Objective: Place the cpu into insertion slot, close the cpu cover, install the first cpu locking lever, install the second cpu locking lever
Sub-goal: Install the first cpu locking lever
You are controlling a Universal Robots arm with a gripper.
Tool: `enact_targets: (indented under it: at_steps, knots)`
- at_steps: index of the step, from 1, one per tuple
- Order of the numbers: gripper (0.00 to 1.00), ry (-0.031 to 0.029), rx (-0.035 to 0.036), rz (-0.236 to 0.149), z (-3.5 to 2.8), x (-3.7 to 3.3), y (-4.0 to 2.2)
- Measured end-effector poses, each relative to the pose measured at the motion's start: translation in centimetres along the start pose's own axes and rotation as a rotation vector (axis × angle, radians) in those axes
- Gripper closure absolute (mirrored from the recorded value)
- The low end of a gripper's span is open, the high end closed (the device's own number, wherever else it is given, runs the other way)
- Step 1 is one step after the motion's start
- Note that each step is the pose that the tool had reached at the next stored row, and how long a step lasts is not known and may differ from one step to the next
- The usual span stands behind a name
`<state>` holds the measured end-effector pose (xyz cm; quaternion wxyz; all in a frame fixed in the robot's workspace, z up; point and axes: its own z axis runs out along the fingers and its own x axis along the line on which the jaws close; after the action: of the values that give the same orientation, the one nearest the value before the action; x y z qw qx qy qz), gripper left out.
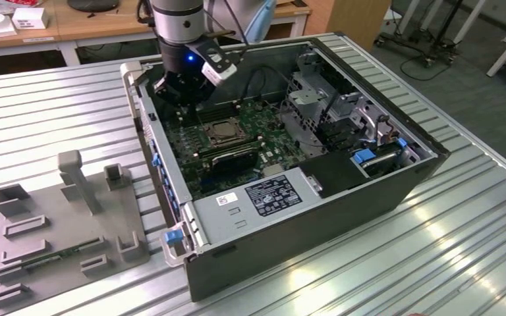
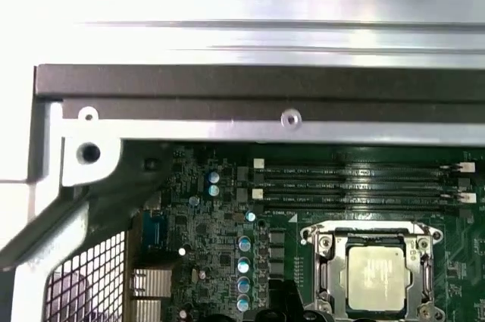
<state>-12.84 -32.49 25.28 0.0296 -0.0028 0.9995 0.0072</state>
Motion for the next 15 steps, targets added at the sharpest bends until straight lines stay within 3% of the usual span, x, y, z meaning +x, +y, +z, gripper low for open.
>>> enact_targets:
  at_steps: [9,15]
  knots:
    - [0.89,-0.0050,-0.0003,0.003,0.09,0.10,1.25]
    - [0.89,-0.0068,-0.0003,0.006,0.08,0.12,1.49]
